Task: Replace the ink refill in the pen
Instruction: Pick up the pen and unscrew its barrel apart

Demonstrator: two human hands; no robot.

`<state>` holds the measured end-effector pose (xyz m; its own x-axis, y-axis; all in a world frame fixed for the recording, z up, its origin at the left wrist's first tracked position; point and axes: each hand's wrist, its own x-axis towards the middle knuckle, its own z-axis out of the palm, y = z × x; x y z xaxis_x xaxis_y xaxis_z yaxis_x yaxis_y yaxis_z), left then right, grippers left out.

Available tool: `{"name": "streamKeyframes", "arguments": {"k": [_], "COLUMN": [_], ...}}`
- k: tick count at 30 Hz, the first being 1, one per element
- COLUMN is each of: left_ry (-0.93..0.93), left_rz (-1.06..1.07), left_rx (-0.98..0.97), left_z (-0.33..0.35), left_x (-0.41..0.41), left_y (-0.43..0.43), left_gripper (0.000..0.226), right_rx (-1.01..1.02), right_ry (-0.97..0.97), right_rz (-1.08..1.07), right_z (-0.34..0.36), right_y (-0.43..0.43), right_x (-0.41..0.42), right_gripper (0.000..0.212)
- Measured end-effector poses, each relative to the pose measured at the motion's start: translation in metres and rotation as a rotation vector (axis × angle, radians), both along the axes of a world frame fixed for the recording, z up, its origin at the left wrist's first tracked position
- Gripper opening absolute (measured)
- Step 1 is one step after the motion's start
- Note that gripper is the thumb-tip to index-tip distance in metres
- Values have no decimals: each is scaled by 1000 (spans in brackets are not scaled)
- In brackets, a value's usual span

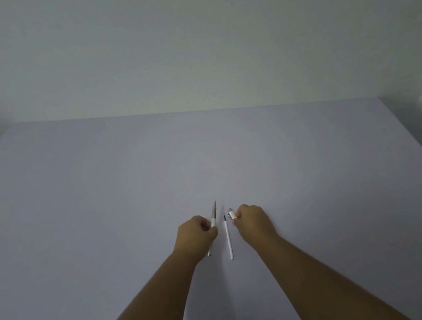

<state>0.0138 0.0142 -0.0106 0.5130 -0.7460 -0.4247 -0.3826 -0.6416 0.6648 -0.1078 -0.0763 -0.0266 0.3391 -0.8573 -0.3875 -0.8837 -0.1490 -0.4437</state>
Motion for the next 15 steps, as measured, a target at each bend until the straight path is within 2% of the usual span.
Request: {"name": "streamKeyframes", "arguments": {"k": [5,8,11,15], "left_ry": [-22,-27,-116,-155], "left_rz": [-20,-35,-114,-186], "left_rx": [-27,-38,-55,-78], "left_z": [4,7,8,17], "left_x": [-1,-3,-6,-11], "left_y": [-1,-1,-3,-3], "left_gripper": [6,7,9,16], "right_rx": [3,4,187,318], "right_ry": [-40,-190,-421,-570], "right_rz": [-35,-107,-248,-305], "right_z": [2,12,26,37], "right_y": [1,-1,0,5], "right_x": [-4,-4,3,7], "right_gripper": [32,40,42,32]}}
